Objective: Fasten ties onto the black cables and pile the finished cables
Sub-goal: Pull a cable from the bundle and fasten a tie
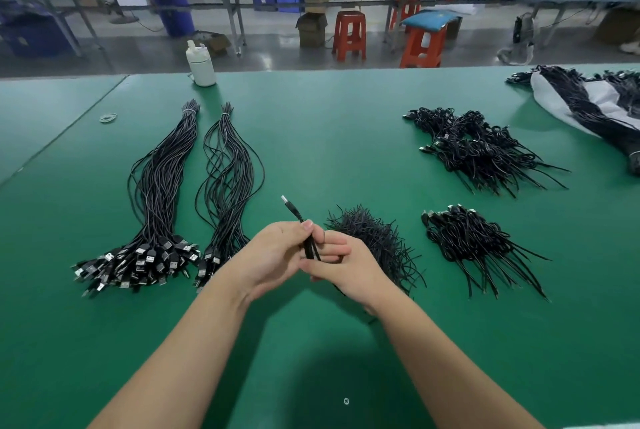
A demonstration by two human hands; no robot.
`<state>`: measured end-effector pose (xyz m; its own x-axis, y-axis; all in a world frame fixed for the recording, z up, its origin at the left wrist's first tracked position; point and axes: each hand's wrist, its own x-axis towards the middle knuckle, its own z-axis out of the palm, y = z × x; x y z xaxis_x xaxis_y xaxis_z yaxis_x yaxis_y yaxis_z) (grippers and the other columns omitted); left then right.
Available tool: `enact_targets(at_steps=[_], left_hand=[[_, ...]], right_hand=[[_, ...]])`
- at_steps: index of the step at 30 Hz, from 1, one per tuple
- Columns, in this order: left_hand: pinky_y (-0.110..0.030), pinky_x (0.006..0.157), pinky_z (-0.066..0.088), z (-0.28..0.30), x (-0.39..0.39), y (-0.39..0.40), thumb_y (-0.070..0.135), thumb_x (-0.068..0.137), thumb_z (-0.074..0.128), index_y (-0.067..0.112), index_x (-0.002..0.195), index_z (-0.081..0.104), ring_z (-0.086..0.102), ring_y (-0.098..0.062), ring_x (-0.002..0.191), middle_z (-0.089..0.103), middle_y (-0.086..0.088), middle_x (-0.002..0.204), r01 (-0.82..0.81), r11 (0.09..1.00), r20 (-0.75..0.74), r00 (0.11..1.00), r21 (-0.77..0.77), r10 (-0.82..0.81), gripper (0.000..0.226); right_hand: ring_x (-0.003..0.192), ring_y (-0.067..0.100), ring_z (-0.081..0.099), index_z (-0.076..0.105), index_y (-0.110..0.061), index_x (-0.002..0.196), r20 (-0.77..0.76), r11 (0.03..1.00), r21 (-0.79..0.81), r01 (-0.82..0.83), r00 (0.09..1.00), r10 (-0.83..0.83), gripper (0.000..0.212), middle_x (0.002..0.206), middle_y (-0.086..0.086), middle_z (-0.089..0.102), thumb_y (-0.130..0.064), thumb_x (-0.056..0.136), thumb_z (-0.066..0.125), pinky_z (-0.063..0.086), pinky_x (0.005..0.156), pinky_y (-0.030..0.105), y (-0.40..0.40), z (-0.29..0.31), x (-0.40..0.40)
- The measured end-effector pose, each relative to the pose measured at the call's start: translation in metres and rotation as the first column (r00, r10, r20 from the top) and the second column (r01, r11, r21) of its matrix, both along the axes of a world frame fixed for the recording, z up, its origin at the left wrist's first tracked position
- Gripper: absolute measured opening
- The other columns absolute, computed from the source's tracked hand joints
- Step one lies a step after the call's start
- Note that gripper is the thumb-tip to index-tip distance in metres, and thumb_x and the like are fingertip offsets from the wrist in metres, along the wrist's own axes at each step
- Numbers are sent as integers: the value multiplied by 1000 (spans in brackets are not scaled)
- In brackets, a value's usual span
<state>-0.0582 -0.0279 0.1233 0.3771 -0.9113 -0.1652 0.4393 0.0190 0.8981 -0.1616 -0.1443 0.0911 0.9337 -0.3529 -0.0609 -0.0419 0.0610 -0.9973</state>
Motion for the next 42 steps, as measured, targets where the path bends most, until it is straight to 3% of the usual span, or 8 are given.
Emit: enact_targets(at_steps=[4, 14, 17, 22, 28, 32, 36, 42], left_hand=[[-34, 88, 56, 13, -5, 1, 24, 98, 50, 6, 85, 74, 70, -30, 99, 70, -27, 109, 20, 998, 141, 990, 64, -29, 33], [-40, 109, 44, 17, -13, -2, 21, 103, 44, 14, 86, 76, 63, -26, 120, 71, -13, 118, -11, 997, 388, 921, 78, -20, 37], [-43, 109, 41, 13, -15, -7, 18, 106, 43, 19, 83, 72, 65, -20, 111, 74, -5, 107, -166, 970, 629, 777, 177, 18, 36], [-29, 95, 34, 5, -31, -20, 25, 105, 43, 20, 91, 72, 39, -7, 97, 45, 8, 94, -376, 896, 868, 497, 237, -21, 32], [-38, 72, 44, -1, -25, -22, 31, 104, 47, 1, 93, 71, 57, -27, 74, 66, -15, 82, -444, 859, 785, 614, 255, 85, 40], [-35, 69, 59, -7, -30, -28, 23, 97, 62, 7, 89, 71, 69, -19, 63, 72, -10, 76, -490, 861, 506, 781, 134, 366, 19], [-24, 53, 46, -10, -23, -31, 44, 80, 78, 20, 90, 63, 55, -10, 50, 63, 11, 67, -570, 804, 664, 669, 170, 334, 30], [-13, 49, 34, -3, -8, -35, 34, 82, 75, 27, 67, 62, 44, -1, 47, 51, 18, 47, -447, 875, 878, 475, 184, 58, 20]], right_hand=[[73, 7, 54, 62, 3, 94, 22, 987, -160, 6, 1000, -3, 24, 74, -15, 62, -5, 80, 80, 48, 76, 19, -4, -1, -3], [70, 7, 56, 61, -18, 90, -17, 984, -163, 71, 997, -74, 26, 75, -13, 64, -14, 76, 82, 48, 71, 27, -18, 4, -6], [60, 1, 45, 53, -23, 86, -35, 925, -376, 50, 997, -68, 22, 68, -17, 55, -27, 86, 74, 40, 59, 19, -21, 4, -7], [67, 11, 49, 31, -30, 87, -102, 747, -664, -1, 991, -89, 23, 80, -6, 50, -28, 97, 51, 36, 61, 35, -18, 8, -10], [85, 37, 62, 44, -15, 109, -216, 462, -878, -125, 965, -148, 21, 106, 8, 59, -34, 106, 35, 47, 70, 44, -17, 5, -14], [86, 39, 60, 39, -15, 94, -207, 547, -836, -46, 949, -236, 23, 97, 12, 62, -33, 106, 33, 45, 70, 44, -19, 5, -14], [86, 38, 60, 43, -15, 101, -215, 517, -853, -76, 953, -215, 19, 99, 10, 60, -31, 105, 34, 45, 70, 44, -24, 6, -16], [93, 32, 63, 49, -16, 119, -285, 470, -862, -191, 949, -137, 22, 111, 6, 58, -26, 105, 35, 50, 78, 44, -28, 6, -19]])
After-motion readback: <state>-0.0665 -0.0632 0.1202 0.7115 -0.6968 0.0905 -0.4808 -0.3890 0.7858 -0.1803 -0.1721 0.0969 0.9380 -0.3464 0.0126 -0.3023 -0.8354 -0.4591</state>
